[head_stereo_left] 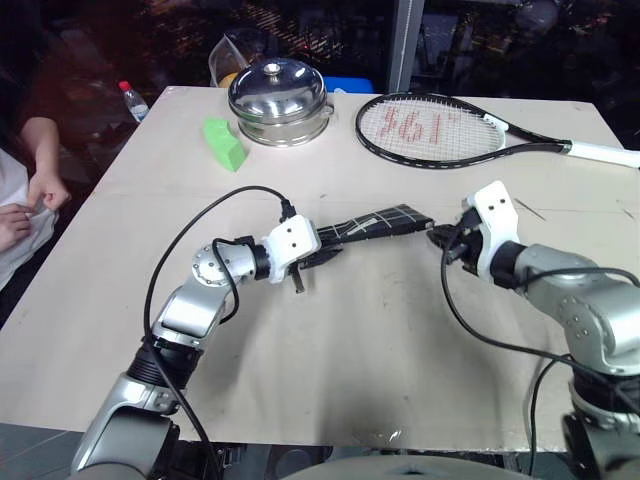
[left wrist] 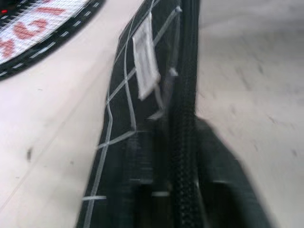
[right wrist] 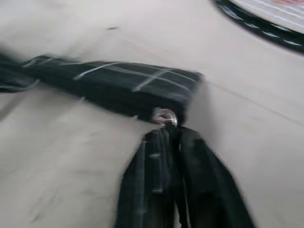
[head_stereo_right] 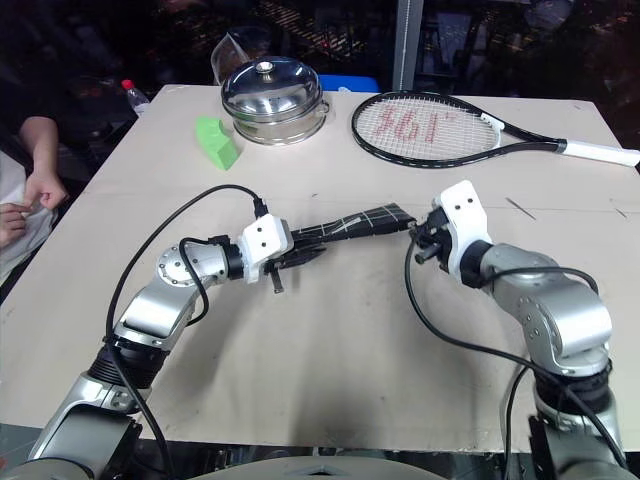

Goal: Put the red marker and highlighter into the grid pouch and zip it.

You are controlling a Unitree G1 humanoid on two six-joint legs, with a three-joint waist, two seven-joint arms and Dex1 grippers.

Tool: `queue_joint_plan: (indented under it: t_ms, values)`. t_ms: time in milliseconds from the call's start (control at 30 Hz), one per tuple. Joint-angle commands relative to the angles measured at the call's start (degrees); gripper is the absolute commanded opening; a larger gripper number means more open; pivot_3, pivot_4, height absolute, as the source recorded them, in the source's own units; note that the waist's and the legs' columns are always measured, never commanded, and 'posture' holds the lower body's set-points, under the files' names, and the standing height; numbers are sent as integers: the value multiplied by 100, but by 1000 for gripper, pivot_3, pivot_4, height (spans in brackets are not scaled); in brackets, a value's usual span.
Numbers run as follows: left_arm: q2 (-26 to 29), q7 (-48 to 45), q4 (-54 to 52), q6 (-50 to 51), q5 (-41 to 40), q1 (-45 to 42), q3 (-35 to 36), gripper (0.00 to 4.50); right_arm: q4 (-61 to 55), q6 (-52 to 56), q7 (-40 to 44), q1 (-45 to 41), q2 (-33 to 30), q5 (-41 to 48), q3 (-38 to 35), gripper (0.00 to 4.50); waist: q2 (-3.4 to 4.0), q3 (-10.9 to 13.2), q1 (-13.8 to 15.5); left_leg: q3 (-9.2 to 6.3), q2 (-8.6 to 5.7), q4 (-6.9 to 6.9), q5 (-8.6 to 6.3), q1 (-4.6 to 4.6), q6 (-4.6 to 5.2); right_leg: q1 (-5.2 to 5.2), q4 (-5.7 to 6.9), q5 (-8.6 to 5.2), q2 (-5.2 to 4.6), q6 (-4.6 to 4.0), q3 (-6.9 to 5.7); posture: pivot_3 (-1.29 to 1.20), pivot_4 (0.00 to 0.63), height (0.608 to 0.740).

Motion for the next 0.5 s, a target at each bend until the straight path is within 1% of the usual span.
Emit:
queue_joint_plan:
  t_ms: [33,67,100,133,167,200,267,333,367,400,500]
  values:
    - [257,-360,-386,379,-974,564,843,2894,-551,-1399,1038,1078,-216,364,-606,2296,-4,0,-7,-3,2,-1,0,2,0,2,-2,-1,0,0,-1,0,150,740]
    - [455,-559,-707,1181,-1724,975,1245,3443,-605,-1830,1487,1584,-246,594,-1051,2891,-3,0,-27,-6,5,-4,0,-2,-1,1,-5,-1,3,0,-2,0,150,740]
    - [617,-708,-920,1558,-2166,1364,1604,3814,-609,-2167,1891,2040,-350,743,-1425,3299,-2,1,-51,-6,8,-10,0,2,-1,0,-7,-2,3,1,1,0,150,740]
    - [786,-860,-1087,1665,-2350,1710,1830,4370,-585,-2498,2193,2411,-461,775,-1708,3827,0,2,-60,-4,16,-10,0,6,-2,1,-8,-2,-8,1,6,0,150,740]
    - [880,-932,-1263,1775,-2551,1999,2061,4500,-550,-2709,2449,2729,-578,812,-1957,4245,2,3,-62,-4,19,-10,0,8,-3,1,-7,-3,-9,2,5,0,150,740]
    - [937,-909,-1415,1820,-2668,2268,2311,4500,-499,-2894,2701,3040,-706,858,-2222,4452,3,4,-47,-3,19,-10,0,11,-4,2,-7,-5,-10,6,4,0,150,740]
    - [1076,-866,-1659,1814,-2631,2917,2769,4500,-343,-3336,3153,3667,-838,895,-2818,4452,2,2,-10,-5,16,-9,0,19,-4,11,-8,-16,-17,23,-5,0,150,740]
    - [1134,-857,-1803,1764,-2586,3288,3046,4500,-241,-3729,3333,4033,-855,861,-3156,4452,4,10,25,-9,15,-5,0,49,-6,46,-14,-21,-24,15,-10,0,150,740]
    - [1135,-853,-1858,1758,-2607,3402,3159,4500,-216,-3906,3393,4158,-849,844,-3254,4452,6,9,28,-10,15,-8,-16,94,-30,83,-24,-30,-31,2,-14,0,150,740]
    - [1131,-859,-1963,1789,-2660,3612,3340,4500,-204,-4077,3424,4339,-812,800,-3417,4452,7,9,31,-14,15,-10,-18,105,-34,96,-31,-30,-35,0,-17,0,150,740]
    - [1056,-979,-2259,1964,-2970,4161,3745,4500,-107,-4382,3605,4828,-800,698,-3651,4452,9,9,30,-23,14,-18,-19,98,-36,95,-48,-26,-44,-8,-21,0,150,740]
